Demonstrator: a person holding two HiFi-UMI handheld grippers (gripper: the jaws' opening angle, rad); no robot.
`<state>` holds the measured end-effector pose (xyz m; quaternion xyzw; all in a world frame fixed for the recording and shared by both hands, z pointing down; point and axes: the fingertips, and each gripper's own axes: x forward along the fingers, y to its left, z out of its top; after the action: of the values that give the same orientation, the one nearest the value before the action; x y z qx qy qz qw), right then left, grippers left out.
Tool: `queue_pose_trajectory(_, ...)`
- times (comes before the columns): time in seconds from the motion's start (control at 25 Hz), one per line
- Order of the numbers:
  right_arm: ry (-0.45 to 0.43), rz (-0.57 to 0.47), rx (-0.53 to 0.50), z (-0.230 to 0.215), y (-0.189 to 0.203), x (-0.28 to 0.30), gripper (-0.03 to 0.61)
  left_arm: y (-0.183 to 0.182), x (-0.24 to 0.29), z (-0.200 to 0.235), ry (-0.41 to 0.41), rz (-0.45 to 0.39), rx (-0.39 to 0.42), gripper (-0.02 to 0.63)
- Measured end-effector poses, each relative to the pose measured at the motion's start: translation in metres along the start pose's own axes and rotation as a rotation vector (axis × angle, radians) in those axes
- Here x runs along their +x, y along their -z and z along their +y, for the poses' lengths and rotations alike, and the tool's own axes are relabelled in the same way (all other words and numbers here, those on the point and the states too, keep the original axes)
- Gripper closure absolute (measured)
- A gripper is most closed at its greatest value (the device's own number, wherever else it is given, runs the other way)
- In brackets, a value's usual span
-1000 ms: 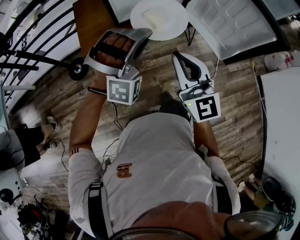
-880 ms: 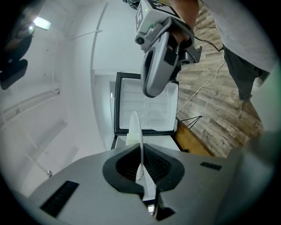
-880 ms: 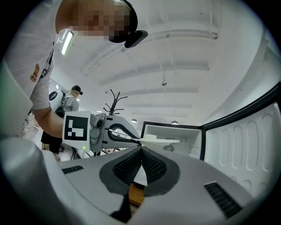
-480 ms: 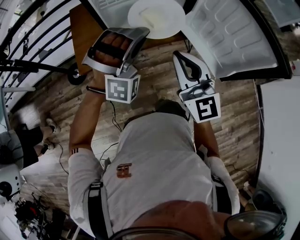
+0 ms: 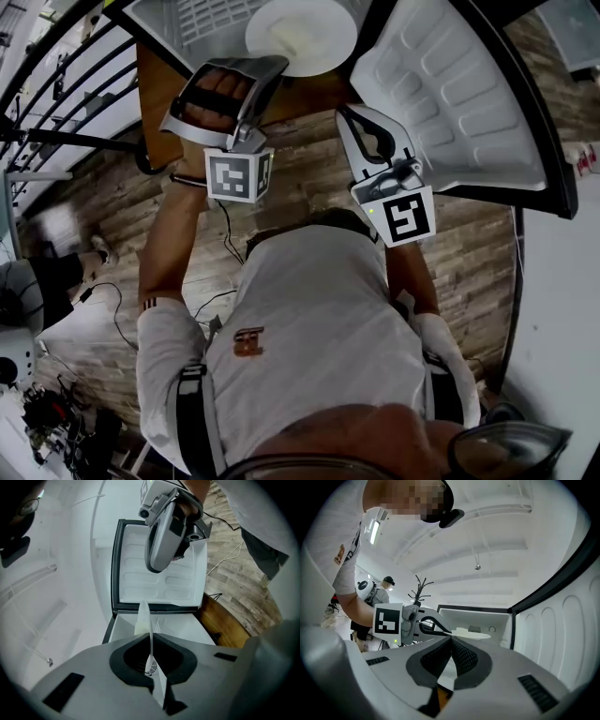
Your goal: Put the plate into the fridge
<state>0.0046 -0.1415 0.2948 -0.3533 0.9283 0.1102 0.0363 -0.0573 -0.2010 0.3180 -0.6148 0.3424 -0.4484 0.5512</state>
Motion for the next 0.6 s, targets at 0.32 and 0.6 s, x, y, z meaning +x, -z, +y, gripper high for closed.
queue_pose_trajectory(0.32, -0.047, 0.004, 0.021, -0.036, 0.026, 0.017, 0.546, 0.012, 0.053, -0.011, 0.023, 0.052, -0.014, 0.588)
queue_pose_trajectory(0.6, -0.071, 0.013, 0.035, -0.051, 0.045, 0.029, 0.546, 0.027, 0.087, -0.019, 0.037, 0.086, -0.020, 0.588)
